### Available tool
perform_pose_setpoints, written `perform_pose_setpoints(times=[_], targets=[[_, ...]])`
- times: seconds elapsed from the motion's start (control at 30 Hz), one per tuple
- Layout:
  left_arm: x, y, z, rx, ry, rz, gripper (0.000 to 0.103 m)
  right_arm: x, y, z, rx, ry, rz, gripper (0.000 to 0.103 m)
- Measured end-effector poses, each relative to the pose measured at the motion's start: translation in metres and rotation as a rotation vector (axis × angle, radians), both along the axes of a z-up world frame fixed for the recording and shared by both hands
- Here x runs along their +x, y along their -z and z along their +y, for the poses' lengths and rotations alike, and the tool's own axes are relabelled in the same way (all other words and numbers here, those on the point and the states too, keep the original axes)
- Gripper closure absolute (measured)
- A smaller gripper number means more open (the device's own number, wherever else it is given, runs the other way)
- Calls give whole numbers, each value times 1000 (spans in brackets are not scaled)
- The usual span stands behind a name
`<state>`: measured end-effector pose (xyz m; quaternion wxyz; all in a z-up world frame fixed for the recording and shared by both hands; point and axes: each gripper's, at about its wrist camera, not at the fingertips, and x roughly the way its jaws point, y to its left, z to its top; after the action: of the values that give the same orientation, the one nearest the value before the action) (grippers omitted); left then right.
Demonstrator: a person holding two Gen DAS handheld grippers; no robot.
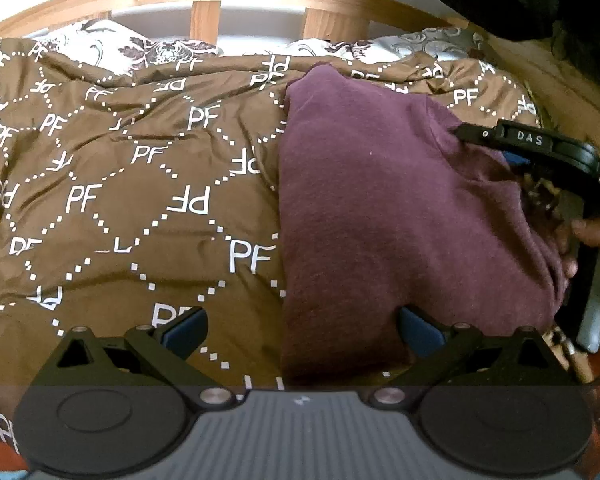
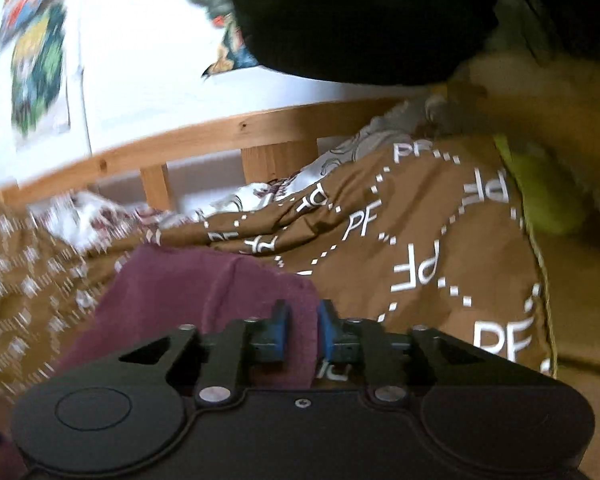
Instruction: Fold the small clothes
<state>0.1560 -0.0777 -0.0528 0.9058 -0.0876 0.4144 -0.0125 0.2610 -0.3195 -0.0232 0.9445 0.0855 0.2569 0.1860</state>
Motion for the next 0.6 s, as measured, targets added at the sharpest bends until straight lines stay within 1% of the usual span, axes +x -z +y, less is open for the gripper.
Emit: perform_pose_setpoints(times=[0.07, 0.13, 0.23, 0.3, 0.37, 0.47, 0.6], targets=[[-1, -3, 3, -18, 6, -15, 1, 4, 4, -7, 68, 0, 40, 51], [-2, -6, 4, -26, 13, -34, 1, 9, 9, -11, 105, -3, 74, 50], [3, -12, 5, -70, 29, -56, 1, 15, 12, -10, 133, -28, 81, 46], [7, -15, 5, -100, 44, -85, 1, 22, 14, -8, 148, -53, 80, 40], [13, -16, 4, -104, 58, -98, 1, 28, 16, -6, 161, -69, 80, 39], [23, -13, 4, -115, 60, -75, 1, 30, 19, -7, 183, -72, 81, 39], [34, -4, 11, -175, 47, -14, 1, 28, 23, -11, 210, -60, 80, 41]])
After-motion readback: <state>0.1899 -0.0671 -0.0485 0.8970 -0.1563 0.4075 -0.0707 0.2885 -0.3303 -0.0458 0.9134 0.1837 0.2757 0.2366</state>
